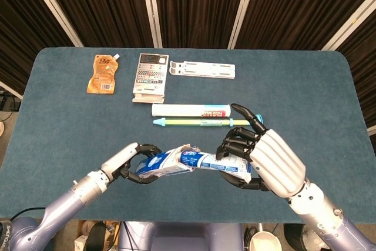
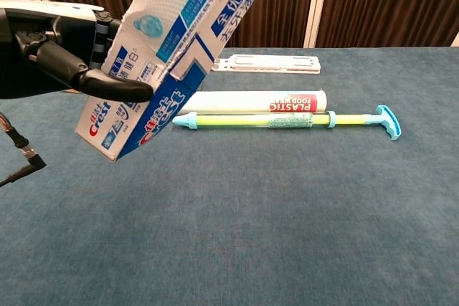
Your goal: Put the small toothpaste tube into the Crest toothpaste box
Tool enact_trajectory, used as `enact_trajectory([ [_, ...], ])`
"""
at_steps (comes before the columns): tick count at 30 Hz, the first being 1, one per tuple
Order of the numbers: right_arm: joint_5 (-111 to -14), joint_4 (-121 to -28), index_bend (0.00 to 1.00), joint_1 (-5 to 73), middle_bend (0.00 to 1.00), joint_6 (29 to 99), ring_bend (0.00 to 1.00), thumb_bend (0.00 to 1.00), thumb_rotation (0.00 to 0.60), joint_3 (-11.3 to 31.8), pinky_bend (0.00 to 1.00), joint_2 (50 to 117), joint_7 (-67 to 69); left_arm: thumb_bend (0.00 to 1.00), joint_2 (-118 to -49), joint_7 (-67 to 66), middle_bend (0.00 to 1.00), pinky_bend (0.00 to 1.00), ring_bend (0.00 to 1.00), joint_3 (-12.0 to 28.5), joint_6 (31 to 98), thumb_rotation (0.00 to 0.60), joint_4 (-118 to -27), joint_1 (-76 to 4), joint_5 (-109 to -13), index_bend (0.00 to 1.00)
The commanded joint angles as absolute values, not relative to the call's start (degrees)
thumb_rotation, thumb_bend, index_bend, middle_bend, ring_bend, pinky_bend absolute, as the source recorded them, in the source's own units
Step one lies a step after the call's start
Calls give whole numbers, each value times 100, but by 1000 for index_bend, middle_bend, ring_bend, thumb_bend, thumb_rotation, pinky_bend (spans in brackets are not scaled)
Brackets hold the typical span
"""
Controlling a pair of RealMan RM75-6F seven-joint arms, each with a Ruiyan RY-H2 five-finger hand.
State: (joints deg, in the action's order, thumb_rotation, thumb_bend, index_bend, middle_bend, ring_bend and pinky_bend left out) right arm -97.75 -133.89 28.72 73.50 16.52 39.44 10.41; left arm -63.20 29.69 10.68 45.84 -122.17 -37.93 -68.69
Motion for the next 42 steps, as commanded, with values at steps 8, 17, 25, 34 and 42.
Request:
enact_trajectory([
  [8,-9816,-13499,907,2953,771,7126,420,689,600,1608,45,3900,977,341,-6262,2702,424,313,221,1112,4560,600,-12349,-3873,-6589,420],
  [17,-9632,-13499,907,3196,771,6672,420,693,600,1488,45,4318,765,341,-6497,2486,424,313,221,1181,4702,600,-12383,-3928,-6477,420],
  [25,-9516,-13499,907,3313,771,6548,420,693,600,1461,45,4579,581,341,-6990,2537,426,313,221,1162,4970,600,-12280,-3831,-6604,420],
  [34,-9418,-13499,908,3340,771,6492,420,713,600,1449,45,4569,431,341,-7635,3167,447,323,236,1006,5343,600,-11984,-3510,-7291,423],
  [42,-9214,-13499,796,3343,768,6499,396,722,600,1574,45,4220,610,341,-7615,3281,447,325,236,910,5295,600,-11855,-3471,-7502,423],
])
